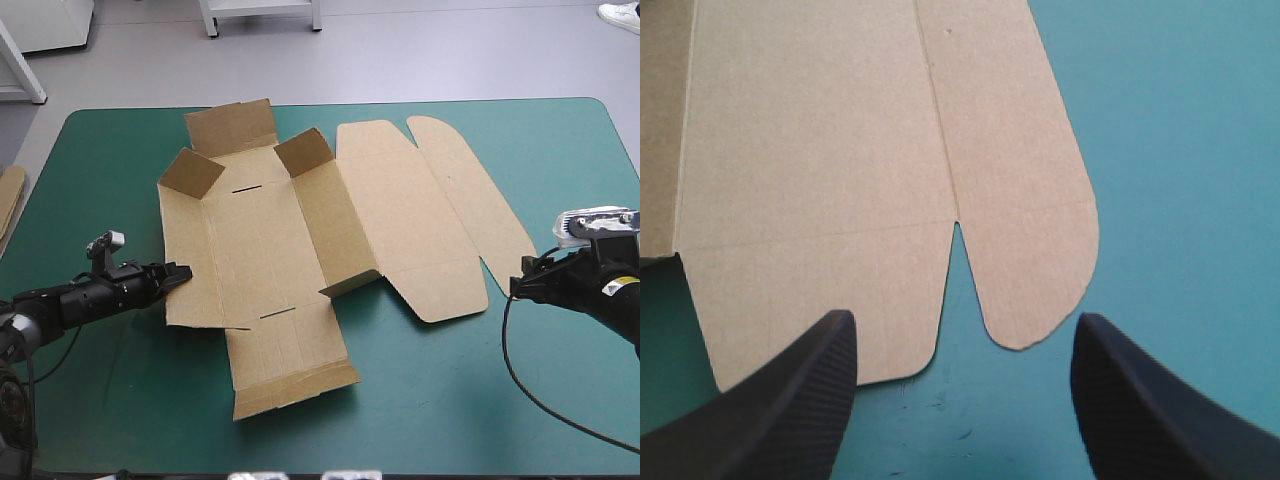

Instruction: Fold the box

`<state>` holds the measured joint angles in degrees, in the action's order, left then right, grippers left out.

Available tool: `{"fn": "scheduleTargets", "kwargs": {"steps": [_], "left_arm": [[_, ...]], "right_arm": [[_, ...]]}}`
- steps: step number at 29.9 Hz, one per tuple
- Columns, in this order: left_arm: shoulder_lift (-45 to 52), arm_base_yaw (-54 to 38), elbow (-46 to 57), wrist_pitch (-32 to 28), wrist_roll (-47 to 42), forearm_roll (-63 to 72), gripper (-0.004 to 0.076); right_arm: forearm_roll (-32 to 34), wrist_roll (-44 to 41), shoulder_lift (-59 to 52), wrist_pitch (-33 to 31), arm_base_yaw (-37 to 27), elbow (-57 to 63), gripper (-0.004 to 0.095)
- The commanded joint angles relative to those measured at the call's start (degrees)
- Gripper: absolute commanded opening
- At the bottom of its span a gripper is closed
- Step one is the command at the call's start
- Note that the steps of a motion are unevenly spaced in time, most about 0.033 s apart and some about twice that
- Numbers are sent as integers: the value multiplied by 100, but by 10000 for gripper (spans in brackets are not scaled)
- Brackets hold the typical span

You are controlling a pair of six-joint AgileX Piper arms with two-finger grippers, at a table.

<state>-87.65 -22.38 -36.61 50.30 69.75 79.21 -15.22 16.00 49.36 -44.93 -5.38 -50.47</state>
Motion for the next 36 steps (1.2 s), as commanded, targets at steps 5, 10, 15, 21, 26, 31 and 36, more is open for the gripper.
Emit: {"fn": "scheduleTargets", "kwargs": {"steps": [5,10,15,21,26,31,36], "left_arm": [[-258,563,-1257,714,-149,-1871,-8],[-657,1142,-2291,770,-218,-2642,-8],[-970,1554,-3533,758,-91,-3727,-8],[-1237,2125,-5119,290,119,-5217,-8],[-1315,2638,-5970,-721,119,-5814,-8],[-1315,3344,-6252,-1471,585,-6745,-8],[-1315,4140,-6250,-1996,940,-7350,-8]], "right_arm": [[-98,125,-3,351,14,-211,577],[-98,125,-3,351,14,-211,577],[-98,125,-3,351,14,-211,577],[-98,125,-3,351,14,-211,577],[-98,125,-3,351,14,-211,577],[-110,125,-3,436,14,-211,577],[-100,125,-3,581,14,-223,577]]}}
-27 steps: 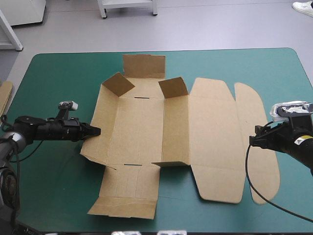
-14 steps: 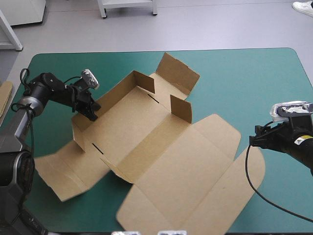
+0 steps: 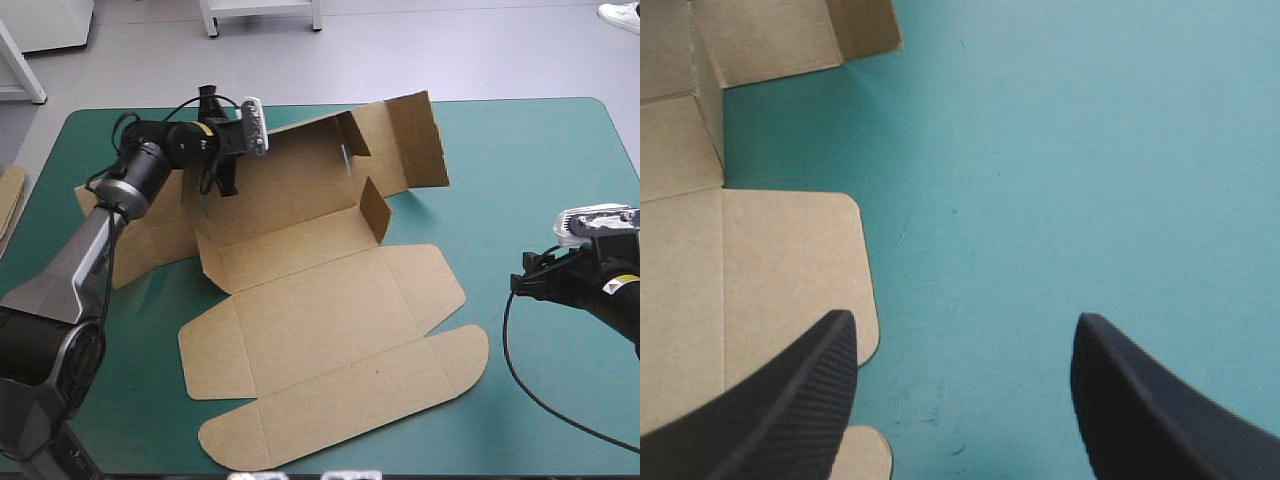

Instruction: Fold the box

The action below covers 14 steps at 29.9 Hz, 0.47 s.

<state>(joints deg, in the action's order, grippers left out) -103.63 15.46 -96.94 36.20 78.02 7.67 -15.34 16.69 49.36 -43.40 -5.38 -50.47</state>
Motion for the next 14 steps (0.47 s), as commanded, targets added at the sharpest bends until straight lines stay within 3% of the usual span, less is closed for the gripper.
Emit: {"fn": "scheduleTargets", "kwargs": {"steps": [1,6,9,14], "left_arm": [[284,459,-217,-684,114,-320,-8],[354,1017,-217,-705,51,-869,-8],[400,1328,-217,-690,14,-935,-9],[503,1944,-217,-430,-941,-1761,-9]], "right_arm": [[-87,56,-3,443,14,-236,577],[43,-198,-3,520,-5,-460,577],[525,-616,-3,623,-5,-629,577],[1312,-1322,222,251,-5,-993,577]]}}
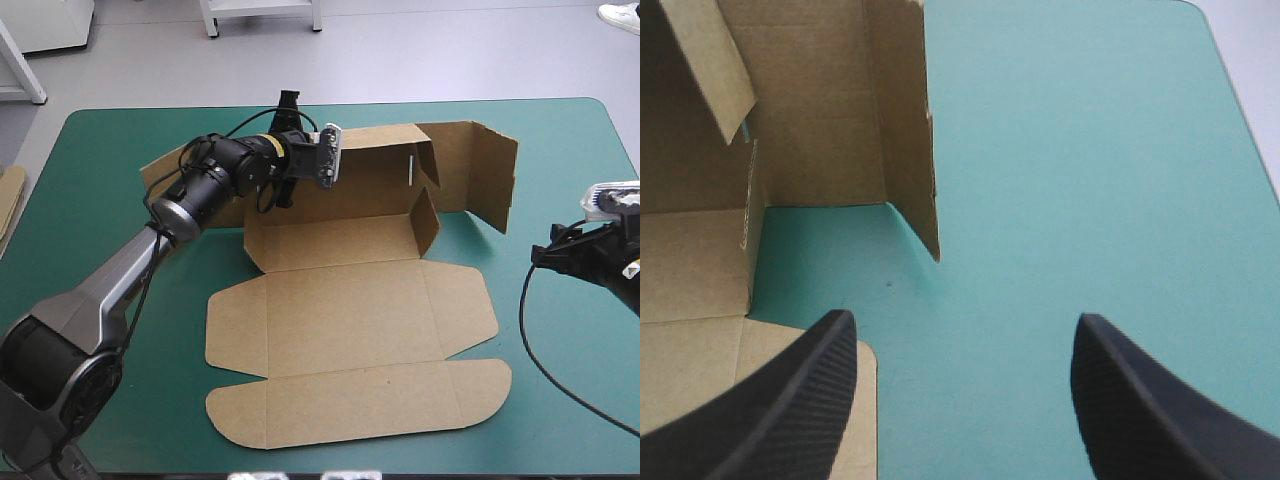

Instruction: Fold the box

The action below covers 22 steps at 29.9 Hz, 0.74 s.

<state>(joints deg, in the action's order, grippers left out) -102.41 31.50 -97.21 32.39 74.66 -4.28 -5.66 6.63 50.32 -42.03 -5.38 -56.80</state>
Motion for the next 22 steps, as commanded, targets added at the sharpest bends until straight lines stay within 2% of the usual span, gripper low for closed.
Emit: {"fn": "scheduleTargets", "kwargs": {"steps": [1,6,11,17,22], "left_arm": [[407,463,-191,62,-1012,-961,-9],[419,1192,-180,860,-2587,-2621,-9],[419,1792,-132,1261,-3190,-3052,-9],[419,2054,158,1242,-3261,-3079,-9],[419,2054,465,1243,-3778,-3233,-9]], "right_arm": [[368,-330,219,-21,-5,-454,577],[344,-330,817,-622,-5,-979,577],[186,-224,1418,-1016,-5,-1751,577],[198,-179,2017,-1339,-5,-2694,577],[11,-138,2502,-1476,-5,-3521,577]]}}
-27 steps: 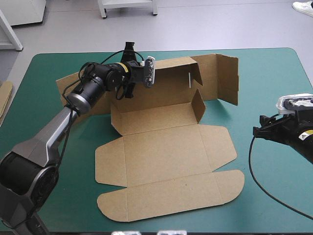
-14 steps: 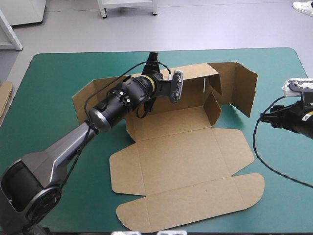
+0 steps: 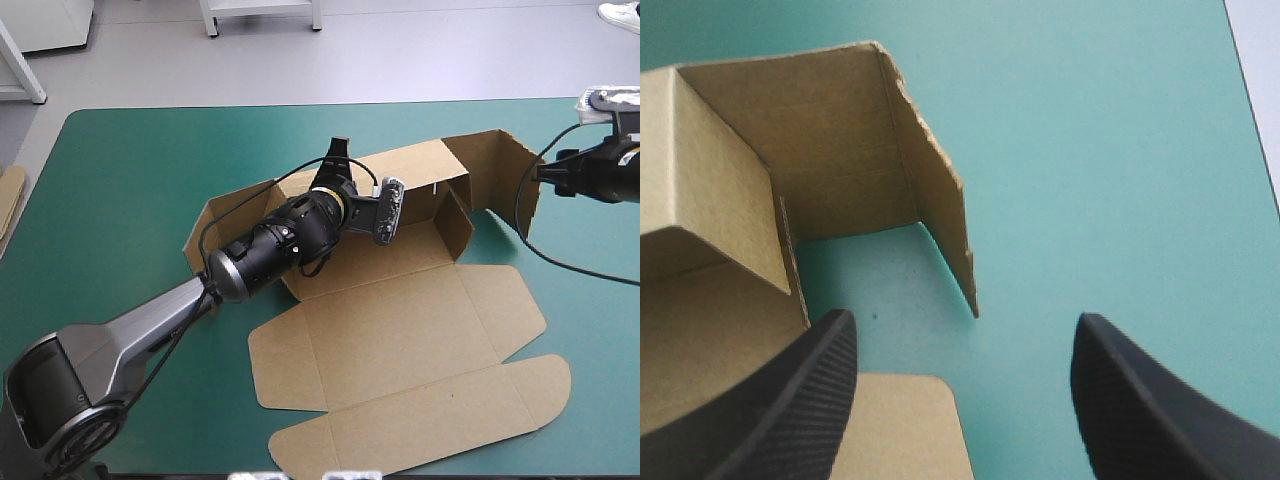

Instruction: Fold the box

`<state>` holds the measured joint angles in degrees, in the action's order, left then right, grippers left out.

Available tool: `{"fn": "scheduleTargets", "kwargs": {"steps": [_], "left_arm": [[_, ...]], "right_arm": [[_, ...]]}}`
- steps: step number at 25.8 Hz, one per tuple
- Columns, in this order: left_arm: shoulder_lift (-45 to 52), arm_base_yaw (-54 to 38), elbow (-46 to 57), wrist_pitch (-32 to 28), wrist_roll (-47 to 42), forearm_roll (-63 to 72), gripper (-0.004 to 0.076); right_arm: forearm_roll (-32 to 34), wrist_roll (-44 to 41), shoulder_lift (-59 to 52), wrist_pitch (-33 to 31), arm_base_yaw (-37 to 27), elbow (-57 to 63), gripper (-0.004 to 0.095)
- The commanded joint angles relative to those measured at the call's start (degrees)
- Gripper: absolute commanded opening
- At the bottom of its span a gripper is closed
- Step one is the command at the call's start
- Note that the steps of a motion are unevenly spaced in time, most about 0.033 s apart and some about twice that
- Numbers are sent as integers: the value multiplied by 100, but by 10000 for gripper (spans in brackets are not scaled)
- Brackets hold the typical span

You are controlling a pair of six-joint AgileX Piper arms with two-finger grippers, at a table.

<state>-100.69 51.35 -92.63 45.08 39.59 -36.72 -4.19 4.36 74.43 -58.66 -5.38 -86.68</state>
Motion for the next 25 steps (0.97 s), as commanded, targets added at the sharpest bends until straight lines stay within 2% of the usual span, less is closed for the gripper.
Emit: {"fn": "scheduleTargets", "kwargs": {"steps": [1,6,14,20,25], "left_arm": [[247,69,21,-13,-406,-49,-9],[247,69,21,-13,-718,-115,-9],[193,69,21,162,-947,-9,-9],[193,81,21,77,-972,-22,-9],[193,81,21,-545,-847,-55,-9]], "right_arm": [[-216,132,208,144,-5,-669,577],[-424,227,765,-172,-5,-1487,577],[-814,429,1479,-299,-5,-2463,574],[-1214,551,2387,-450,-5,-3343,526],[-1190,622,2995,-455,-5,-3942,526]]}}
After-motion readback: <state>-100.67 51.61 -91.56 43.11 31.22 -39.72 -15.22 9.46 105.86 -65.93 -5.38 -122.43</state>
